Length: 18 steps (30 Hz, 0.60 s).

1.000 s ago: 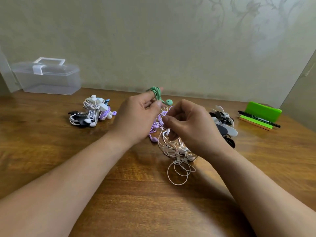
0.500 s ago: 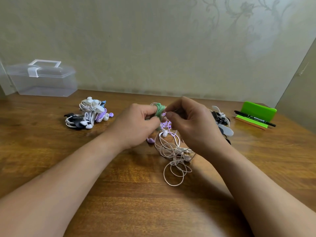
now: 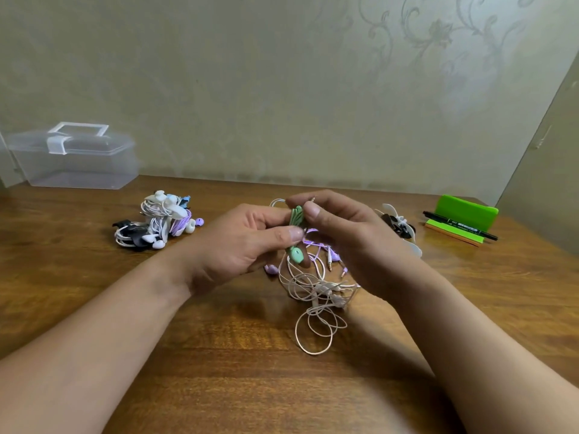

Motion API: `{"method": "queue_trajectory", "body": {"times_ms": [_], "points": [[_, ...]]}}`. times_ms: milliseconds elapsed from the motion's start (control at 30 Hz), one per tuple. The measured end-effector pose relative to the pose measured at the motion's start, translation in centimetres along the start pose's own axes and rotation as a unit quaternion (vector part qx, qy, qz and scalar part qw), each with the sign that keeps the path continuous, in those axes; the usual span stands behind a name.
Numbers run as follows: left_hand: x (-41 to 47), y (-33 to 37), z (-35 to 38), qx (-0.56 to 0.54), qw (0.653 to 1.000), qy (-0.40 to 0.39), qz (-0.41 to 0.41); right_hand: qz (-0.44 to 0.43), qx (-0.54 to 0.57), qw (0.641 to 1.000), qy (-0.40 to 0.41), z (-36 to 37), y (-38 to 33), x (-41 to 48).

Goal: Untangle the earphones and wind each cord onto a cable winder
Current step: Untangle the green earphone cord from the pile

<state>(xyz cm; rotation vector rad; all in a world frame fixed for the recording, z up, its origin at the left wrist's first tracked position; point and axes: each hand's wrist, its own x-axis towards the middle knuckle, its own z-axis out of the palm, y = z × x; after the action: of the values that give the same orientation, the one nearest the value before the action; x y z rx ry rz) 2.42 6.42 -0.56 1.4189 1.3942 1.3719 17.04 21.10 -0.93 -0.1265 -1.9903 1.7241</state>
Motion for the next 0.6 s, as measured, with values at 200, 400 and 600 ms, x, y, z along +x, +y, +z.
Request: {"method": "queue_trajectory", "body": {"times_ms": [200,400,600], "points": [[0.4,-0.6,-0.2,-0.021,1.000,0.012,-0.002,0.016,-0.022,1.000,0.006,-0.1,-0.3,0.0],[1.4,-1.9,-0.6,-0.039,0.993,0.106,-0.017,0.034,-0.144,0.952,0.268,-5.6,-1.2,0.3],[1.7,-2.5,-0.6,-0.050,0.990,0.134,-0.014,0.067,-0.475,0.829,0.287,-7.8,0.4,0.3]]}}
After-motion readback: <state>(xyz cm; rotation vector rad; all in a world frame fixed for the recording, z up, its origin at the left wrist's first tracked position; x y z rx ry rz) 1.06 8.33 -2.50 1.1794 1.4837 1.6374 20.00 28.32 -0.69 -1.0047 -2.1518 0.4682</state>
